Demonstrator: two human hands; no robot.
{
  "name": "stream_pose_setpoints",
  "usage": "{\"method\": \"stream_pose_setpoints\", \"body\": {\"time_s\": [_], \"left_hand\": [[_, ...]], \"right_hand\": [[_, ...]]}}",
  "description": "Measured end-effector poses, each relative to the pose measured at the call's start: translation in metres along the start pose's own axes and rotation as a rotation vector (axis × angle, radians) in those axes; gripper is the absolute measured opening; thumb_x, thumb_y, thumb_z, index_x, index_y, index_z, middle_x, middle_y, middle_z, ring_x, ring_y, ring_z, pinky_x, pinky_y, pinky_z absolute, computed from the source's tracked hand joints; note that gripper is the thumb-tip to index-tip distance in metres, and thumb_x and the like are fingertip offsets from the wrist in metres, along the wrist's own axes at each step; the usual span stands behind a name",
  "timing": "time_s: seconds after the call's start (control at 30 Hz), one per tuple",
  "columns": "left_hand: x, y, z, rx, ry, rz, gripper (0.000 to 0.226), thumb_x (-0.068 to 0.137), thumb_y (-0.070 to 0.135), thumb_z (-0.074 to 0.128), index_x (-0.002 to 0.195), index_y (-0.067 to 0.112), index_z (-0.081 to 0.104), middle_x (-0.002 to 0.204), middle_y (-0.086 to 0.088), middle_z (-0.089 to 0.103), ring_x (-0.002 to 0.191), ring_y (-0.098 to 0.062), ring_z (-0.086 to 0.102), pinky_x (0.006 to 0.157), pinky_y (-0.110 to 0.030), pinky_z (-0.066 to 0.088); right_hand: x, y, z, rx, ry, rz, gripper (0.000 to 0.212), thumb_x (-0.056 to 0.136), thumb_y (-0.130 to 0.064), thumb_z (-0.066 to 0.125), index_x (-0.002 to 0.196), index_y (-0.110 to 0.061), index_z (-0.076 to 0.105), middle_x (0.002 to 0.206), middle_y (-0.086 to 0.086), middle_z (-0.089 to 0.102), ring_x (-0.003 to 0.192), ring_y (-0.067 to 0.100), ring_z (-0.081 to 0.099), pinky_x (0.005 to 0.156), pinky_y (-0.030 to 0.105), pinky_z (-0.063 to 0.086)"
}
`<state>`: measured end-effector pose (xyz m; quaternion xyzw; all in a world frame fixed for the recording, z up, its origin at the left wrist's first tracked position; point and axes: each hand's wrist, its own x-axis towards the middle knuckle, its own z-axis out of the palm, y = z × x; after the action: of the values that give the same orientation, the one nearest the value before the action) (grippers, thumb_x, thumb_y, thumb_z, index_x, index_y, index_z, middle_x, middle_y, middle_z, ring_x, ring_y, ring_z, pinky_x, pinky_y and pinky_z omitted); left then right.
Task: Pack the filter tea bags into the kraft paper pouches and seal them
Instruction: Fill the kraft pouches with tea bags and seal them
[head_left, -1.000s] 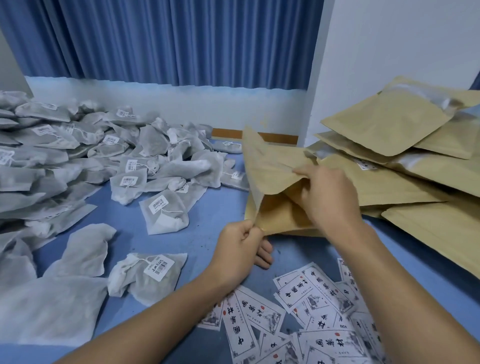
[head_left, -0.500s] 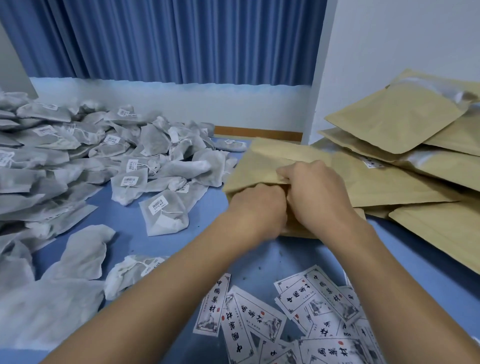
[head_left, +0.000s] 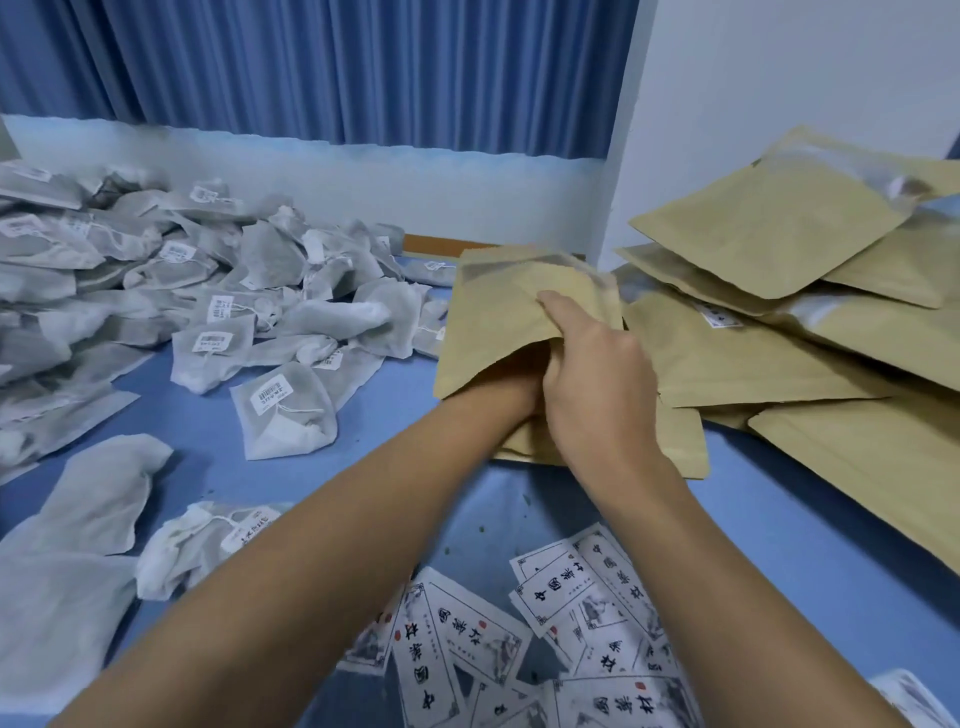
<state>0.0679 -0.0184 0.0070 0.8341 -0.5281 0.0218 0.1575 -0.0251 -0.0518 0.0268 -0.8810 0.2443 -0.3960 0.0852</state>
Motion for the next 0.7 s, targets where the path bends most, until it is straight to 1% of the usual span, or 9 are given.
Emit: {"method": "stream_pose_setpoints", "body": {"time_s": [0.1,0.17,0.2,0.27,0.37,0.47,0.53,0.6,0.7], "left_hand": [[-0.023,0.02,0.003,-0.189,0.099,0.04,0.029,0.102,0.013,0.05,0.127,0.0,0.056,0.124,-0.011,0.058,0.122,-0.029,0.049,0.098,-0.01,0.029],[-0.048,0.025,0.012,-0.15,0.105,0.118,0.026,0.098,0.013,0.054,0.12,0.001,0.06,0.12,-0.016,0.061,0.107,-0.034,0.056,0.095,-0.032,0.042],[-0.061,0.024,0.016,-0.08,0.128,0.142,0.027,0.098,0.014,0.053,0.123,0.003,0.059,0.122,-0.018,0.059,0.106,-0.035,0.055,0.093,-0.041,0.043],[-0.088,0.02,0.022,-0.051,0.147,0.194,0.028,0.099,0.017,0.051,0.125,0.007,0.055,0.118,-0.015,0.058,0.105,-0.032,0.054,0.092,-0.045,0.043],[-0.122,0.017,0.017,-0.243,0.149,0.251,0.035,0.099,0.037,0.057,0.125,0.013,0.056,0.112,-0.004,0.062,0.104,-0.024,0.055,0.093,-0.039,0.045],[-0.136,0.019,0.013,-0.181,0.237,0.169,0.052,0.08,0.064,0.07,0.104,0.018,0.064,0.104,0.006,0.054,0.094,-0.015,0.048,0.084,-0.03,0.04],[-0.138,0.023,0.015,-0.116,0.063,0.021,0.068,0.066,0.081,0.069,0.099,0.023,0.055,0.098,0.013,0.045,0.09,-0.011,0.041,0.079,-0.028,0.036],[-0.135,0.025,0.017,-0.118,-0.134,-0.106,0.072,0.063,0.082,0.07,0.097,0.021,0.049,0.098,0.01,0.048,0.089,-0.014,0.045,0.077,-0.031,0.041],[-0.128,0.027,0.012,-0.12,-0.233,-0.158,0.071,0.068,0.074,0.074,0.09,0.007,0.062,0.092,-0.002,0.062,0.08,-0.018,0.056,0.076,-0.038,0.052]], "right_hand": [[0.009,0.012,0.002,0.073,-0.018,0.168,0.068,0.085,0.002,0.04,0.137,-0.039,0.054,0.097,0.014,0.068,0.09,0.037,0.058,0.072,0.036,0.04],[0.013,0.02,0.0,0.096,-0.036,0.218,0.069,0.086,0.003,0.037,0.138,-0.039,0.054,0.103,0.014,0.067,0.094,0.036,0.057,0.077,0.037,0.044],[0.013,0.021,-0.002,0.116,-0.035,0.219,0.069,0.086,0.004,0.036,0.137,-0.039,0.056,0.104,0.013,0.067,0.095,0.035,0.057,0.079,0.036,0.046],[0.013,0.021,-0.005,0.145,-0.034,0.198,0.069,0.085,0.006,0.036,0.133,-0.037,0.06,0.105,0.011,0.068,0.095,0.033,0.059,0.081,0.036,0.049],[0.011,0.015,-0.007,0.116,-0.103,0.12,0.067,0.083,0.008,0.039,0.129,-0.034,0.063,0.101,0.01,0.069,0.091,0.034,0.06,0.081,0.039,0.053],[0.005,0.005,-0.004,0.014,-0.182,0.045,0.06,0.079,0.008,0.04,0.12,-0.027,0.064,0.087,0.013,0.065,0.075,0.035,0.053,0.069,0.042,0.054],[0.002,0.004,-0.003,-0.029,-0.218,0.031,0.059,0.08,0.008,0.039,0.12,-0.029,0.063,0.081,0.01,0.059,0.07,0.034,0.05,0.064,0.039,0.052],[0.001,0.006,-0.002,-0.05,-0.243,0.021,0.059,0.082,0.006,0.038,0.121,-0.032,0.063,0.084,0.01,0.062,0.072,0.034,0.052,0.063,0.038,0.051],[0.002,0.011,-0.001,-0.088,-0.279,0.011,0.056,0.083,0.004,0.039,0.12,-0.032,0.062,0.095,0.012,0.067,0.079,0.036,0.053,0.064,0.037,0.046]]}}
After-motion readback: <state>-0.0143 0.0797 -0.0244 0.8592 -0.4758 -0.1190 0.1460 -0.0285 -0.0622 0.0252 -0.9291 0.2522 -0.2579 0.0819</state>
